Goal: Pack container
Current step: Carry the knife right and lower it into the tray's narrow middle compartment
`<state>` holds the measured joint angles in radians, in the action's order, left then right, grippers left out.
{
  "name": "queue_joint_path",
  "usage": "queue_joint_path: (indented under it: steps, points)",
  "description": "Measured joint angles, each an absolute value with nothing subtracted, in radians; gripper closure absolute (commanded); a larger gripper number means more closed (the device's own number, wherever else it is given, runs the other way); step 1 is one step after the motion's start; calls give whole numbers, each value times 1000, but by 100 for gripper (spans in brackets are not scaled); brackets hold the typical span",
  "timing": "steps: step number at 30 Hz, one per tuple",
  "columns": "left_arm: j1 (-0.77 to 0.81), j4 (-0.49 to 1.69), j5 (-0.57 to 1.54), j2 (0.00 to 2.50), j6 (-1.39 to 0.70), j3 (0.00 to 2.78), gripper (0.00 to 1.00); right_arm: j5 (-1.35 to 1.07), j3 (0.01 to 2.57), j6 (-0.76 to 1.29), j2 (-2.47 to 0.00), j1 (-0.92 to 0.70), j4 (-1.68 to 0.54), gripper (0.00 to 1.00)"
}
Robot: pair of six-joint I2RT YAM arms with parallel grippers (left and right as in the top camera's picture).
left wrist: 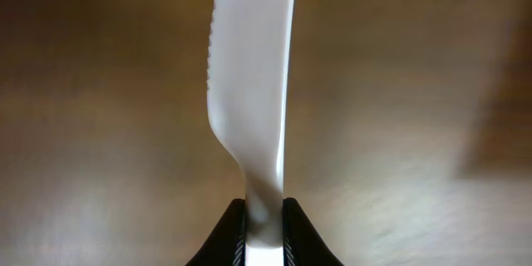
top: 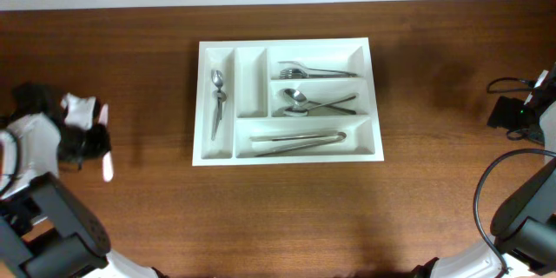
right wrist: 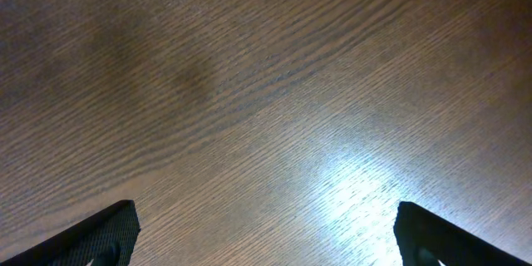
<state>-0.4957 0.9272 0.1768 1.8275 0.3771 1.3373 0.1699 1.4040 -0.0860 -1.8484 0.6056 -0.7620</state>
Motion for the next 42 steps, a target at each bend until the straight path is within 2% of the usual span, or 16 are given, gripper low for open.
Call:
queue_joint_path:
  steps: [8, 18, 27, 42]
  points:
    - [-226, 905, 185, 1827, 305, 1466, 88, 170, 1404, -88, -1848, 606, -762, 1]
    - [68, 710, 194, 1827, 200, 1497, 89, 170, 1404, -86, -1848, 606, -762, 1]
    - [154, 567, 196, 1828, 97, 1497, 88, 170, 1404, -87, -1848, 606, -762, 1]
    - [275, 530, 206, 1904, -168, 1501, 88, 170, 1404, -87, -1848, 606, -762, 1]
